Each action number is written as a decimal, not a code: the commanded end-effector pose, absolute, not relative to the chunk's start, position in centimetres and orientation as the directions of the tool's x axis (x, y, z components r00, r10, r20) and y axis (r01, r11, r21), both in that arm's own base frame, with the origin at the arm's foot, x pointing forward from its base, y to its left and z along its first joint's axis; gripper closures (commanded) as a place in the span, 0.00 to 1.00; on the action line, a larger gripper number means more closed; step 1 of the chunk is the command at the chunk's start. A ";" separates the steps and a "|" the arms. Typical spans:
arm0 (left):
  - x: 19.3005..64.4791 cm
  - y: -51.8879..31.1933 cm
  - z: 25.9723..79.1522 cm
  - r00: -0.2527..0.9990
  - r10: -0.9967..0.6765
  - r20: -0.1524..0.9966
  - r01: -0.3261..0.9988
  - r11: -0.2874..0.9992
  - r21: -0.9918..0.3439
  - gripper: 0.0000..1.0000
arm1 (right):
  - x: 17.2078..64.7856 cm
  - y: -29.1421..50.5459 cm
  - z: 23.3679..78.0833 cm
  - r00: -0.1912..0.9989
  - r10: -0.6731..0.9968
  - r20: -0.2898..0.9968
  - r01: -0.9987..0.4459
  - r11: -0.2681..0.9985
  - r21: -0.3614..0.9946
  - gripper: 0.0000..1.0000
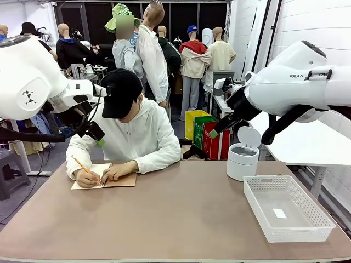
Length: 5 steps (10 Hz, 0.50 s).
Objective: Sort the paper based on its condition.
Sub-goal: If a person hands you a paper, place it in the Organizing basket , and if it's crumpled, put it in the Trash can.
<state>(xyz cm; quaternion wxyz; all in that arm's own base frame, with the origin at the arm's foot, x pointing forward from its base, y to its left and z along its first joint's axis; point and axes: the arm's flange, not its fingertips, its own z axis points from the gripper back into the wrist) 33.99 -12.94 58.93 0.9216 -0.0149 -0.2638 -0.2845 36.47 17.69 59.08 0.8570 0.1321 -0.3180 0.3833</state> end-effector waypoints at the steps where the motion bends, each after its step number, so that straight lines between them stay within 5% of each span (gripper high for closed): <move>1: 34.0 -12.9 59.0 0.696 -0.519 0.497 0.534 0.836 0.125 0.00 | 36.5 17.7 59.0 0.504 0.572 0.647 -0.743 0.669 -0.012 0.00; 5: 34.0 -12.9 59.0 0.696 -0.519 0.497 0.534 0.836 0.125 0.00 | 36.5 17.7 59.0 0.504 0.572 0.647 -0.743 0.669 -0.012 0.00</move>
